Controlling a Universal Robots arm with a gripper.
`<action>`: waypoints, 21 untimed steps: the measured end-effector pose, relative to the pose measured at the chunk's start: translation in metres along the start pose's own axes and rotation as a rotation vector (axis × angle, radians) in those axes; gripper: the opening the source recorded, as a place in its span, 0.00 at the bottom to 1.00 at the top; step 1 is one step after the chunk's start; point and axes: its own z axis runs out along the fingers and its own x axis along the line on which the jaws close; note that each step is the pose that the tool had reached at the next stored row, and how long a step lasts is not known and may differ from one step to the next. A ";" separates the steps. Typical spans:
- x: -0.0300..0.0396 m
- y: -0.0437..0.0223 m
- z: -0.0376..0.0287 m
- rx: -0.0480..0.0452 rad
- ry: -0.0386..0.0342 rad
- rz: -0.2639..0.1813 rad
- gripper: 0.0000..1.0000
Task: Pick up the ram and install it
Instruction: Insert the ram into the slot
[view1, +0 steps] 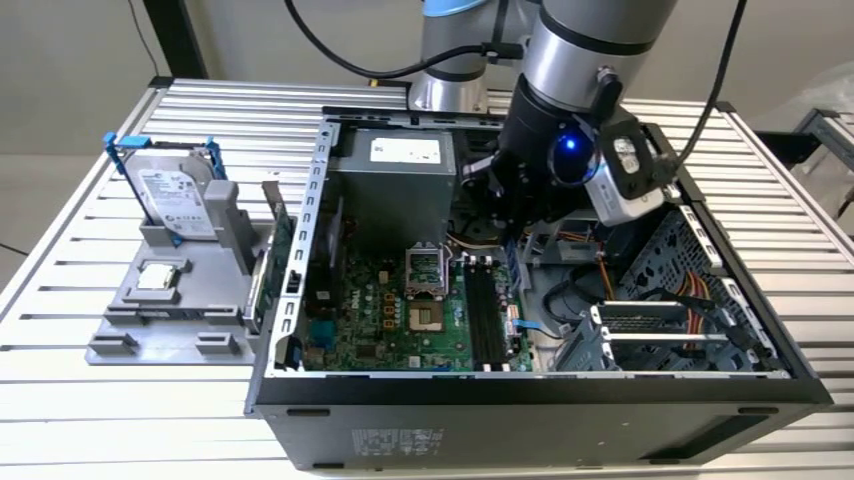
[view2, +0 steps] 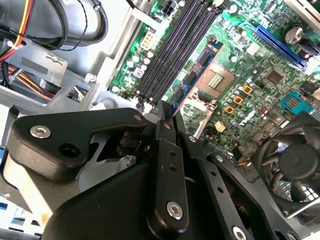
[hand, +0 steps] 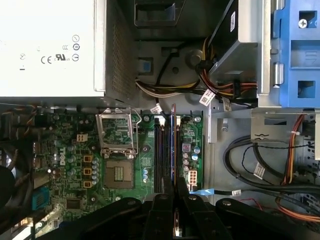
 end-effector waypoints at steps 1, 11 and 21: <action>-0.0002 0.0000 0.0007 0.0000 0.0000 0.001 0.00; -0.0024 -0.0002 0.0044 0.0000 -0.0003 0.008 0.00; -0.0044 -0.0001 0.0052 0.0005 -0.0005 0.010 0.00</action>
